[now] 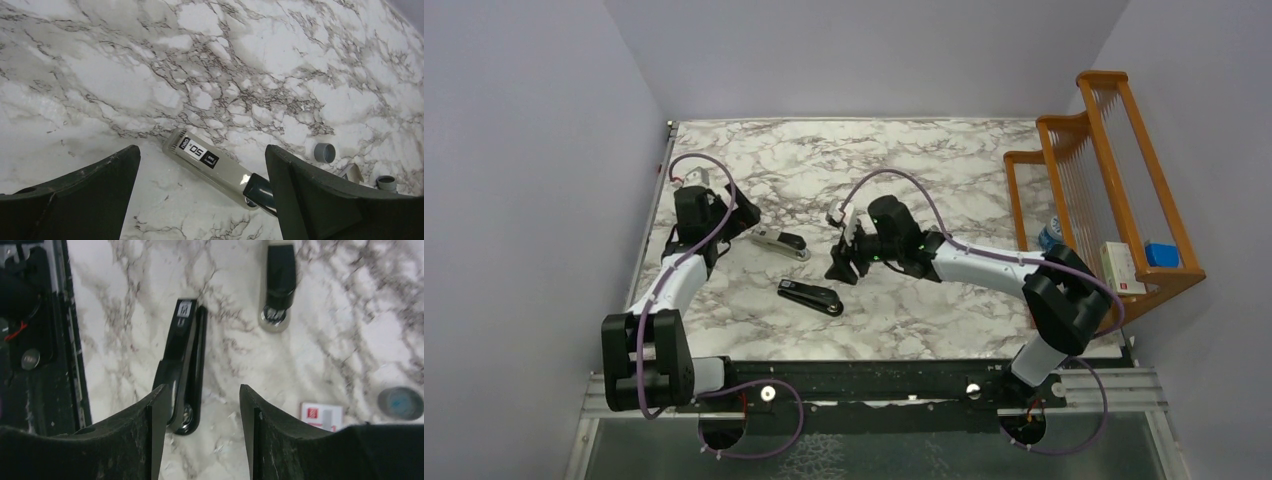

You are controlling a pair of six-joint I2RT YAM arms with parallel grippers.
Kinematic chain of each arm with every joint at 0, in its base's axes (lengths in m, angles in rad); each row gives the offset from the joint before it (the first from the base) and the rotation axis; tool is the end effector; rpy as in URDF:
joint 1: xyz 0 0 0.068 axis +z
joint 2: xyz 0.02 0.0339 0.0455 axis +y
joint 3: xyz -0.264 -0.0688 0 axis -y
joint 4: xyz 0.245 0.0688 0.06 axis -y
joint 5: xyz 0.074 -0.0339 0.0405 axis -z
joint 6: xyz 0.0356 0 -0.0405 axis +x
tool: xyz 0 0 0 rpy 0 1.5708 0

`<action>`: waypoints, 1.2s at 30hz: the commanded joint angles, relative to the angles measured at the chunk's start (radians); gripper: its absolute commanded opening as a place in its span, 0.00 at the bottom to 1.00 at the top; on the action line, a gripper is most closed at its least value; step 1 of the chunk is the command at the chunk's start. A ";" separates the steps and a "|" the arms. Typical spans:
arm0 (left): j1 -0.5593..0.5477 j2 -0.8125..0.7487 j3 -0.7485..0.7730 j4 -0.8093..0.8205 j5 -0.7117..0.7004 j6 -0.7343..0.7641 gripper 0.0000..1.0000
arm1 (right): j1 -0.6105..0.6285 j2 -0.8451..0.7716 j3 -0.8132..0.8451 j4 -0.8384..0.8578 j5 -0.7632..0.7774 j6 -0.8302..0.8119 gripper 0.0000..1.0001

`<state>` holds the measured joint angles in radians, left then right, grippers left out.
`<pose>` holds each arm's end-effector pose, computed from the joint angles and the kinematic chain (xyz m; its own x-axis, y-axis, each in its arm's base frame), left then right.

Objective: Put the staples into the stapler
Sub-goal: Move the stapler to the center of the board.

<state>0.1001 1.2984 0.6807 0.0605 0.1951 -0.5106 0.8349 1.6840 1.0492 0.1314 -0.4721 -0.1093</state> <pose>0.2752 0.0207 0.2172 -0.4912 -0.5312 -0.6904 -0.1998 0.8401 -0.5042 0.2399 0.2890 0.2278 -0.2207 -0.3884 -0.8946 -0.9573 0.2618 0.1225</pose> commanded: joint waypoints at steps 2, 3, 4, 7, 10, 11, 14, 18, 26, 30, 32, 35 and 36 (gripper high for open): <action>-0.077 -0.092 -0.008 0.046 -0.076 0.126 0.99 | 0.053 -0.054 -0.138 -0.007 -0.030 0.037 0.58; -0.084 -0.106 -0.017 0.052 -0.084 0.127 0.99 | 0.059 -0.055 -0.159 0.019 -0.023 0.042 0.58; -0.086 -0.117 -0.023 0.052 -0.085 0.124 0.99 | 0.065 -0.052 -0.169 0.041 -0.015 0.046 0.58; -0.088 -0.131 -0.042 0.044 -0.084 0.103 0.99 | 0.078 -0.032 -0.178 0.084 -0.006 0.053 0.60; -0.088 -0.143 -0.065 0.046 -0.073 0.068 0.99 | 0.103 -0.008 -0.163 0.095 0.020 0.055 0.60; -0.088 -0.145 -0.072 0.048 -0.067 0.057 0.99 | 0.115 0.000 -0.161 0.097 0.036 0.056 0.60; -0.088 -0.149 -0.089 0.049 -0.056 0.028 0.99 | 0.144 0.025 -0.161 0.118 0.107 0.073 0.59; -0.089 -0.149 -0.099 0.044 -0.040 -0.004 0.99 | 0.153 0.045 -0.184 0.172 0.202 0.096 0.53; -0.088 -0.158 -0.090 0.040 0.042 0.042 0.99 | 0.152 0.048 -0.193 0.193 0.168 0.071 0.23; -0.096 -0.167 -0.057 0.023 0.138 0.163 0.99 | 0.152 -0.024 -0.197 0.094 0.117 0.050 0.09; -0.113 -0.170 -0.045 0.024 0.188 0.242 0.98 | 0.153 -0.075 -0.220 0.050 0.149 0.053 0.02; -0.179 -0.175 -0.034 0.034 0.266 0.353 0.97 | 0.151 -0.166 -0.260 -0.017 0.192 0.019 0.01; -0.202 -0.173 -0.029 0.038 0.304 0.397 0.97 | 0.151 -0.197 -0.276 -0.034 0.203 0.006 0.01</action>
<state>-0.0284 1.1515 0.6090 0.0711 0.3264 -0.3149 0.9829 1.6123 0.8150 0.1871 -0.3027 -0.0578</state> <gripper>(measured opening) 0.979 0.333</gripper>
